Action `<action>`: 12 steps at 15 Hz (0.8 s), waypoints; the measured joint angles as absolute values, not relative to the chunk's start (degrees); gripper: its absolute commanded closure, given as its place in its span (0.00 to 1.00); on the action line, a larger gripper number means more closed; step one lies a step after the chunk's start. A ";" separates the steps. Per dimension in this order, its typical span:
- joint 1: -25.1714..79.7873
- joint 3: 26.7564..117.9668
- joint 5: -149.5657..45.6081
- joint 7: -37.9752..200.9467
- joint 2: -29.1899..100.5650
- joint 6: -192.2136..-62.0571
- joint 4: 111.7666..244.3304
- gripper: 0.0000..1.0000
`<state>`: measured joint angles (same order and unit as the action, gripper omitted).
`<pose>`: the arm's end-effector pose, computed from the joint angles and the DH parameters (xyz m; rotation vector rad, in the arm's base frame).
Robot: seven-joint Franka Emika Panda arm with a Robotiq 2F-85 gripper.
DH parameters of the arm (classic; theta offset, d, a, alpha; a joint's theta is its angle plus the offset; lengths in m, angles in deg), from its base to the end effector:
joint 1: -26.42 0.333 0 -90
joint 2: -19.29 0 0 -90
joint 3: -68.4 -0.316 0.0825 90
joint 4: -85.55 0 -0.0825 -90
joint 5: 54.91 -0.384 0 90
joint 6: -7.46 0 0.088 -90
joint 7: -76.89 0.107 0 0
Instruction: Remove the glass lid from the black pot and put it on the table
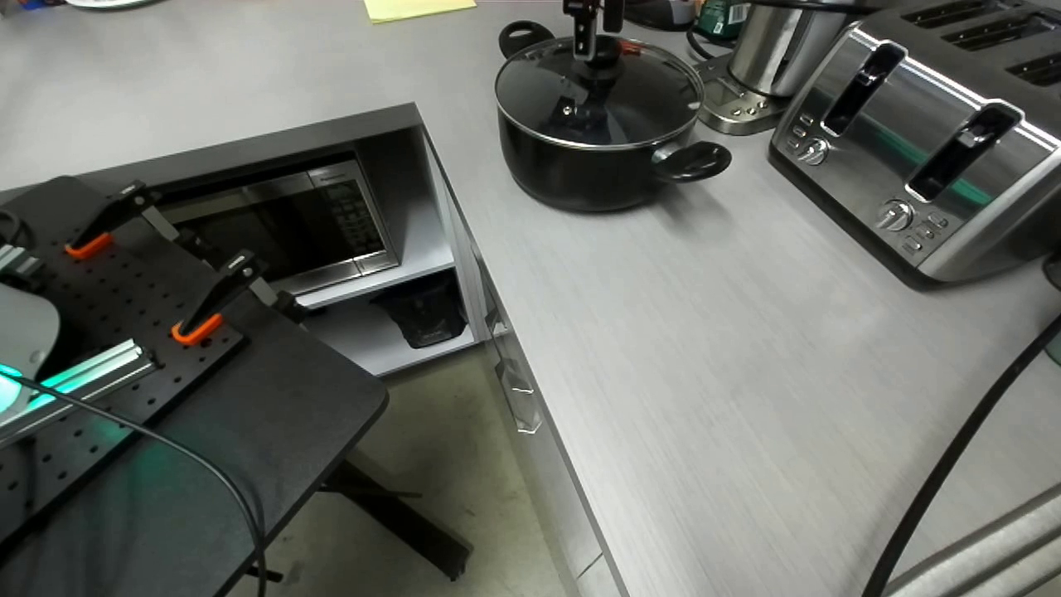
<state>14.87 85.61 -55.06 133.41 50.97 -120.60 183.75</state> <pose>0.5965 -0.3042 0.2801 2.2395 -1.9807 0.0437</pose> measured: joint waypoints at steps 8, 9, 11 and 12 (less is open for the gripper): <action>14.91 85.77 -55.06 133.47 53.23 -120.61 181.88 0.48; 14.92 85.77 -55.06 133.47 53.33 -120.61 181.74 0.56; 14.99 85.78 -55.06 133.47 53.44 -120.69 181.41 0.69; 15.02 85.82 -55.06 133.47 53.23 -120.71 181.17 0.71</action>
<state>15.02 85.82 -55.06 133.47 53.23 -120.71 181.17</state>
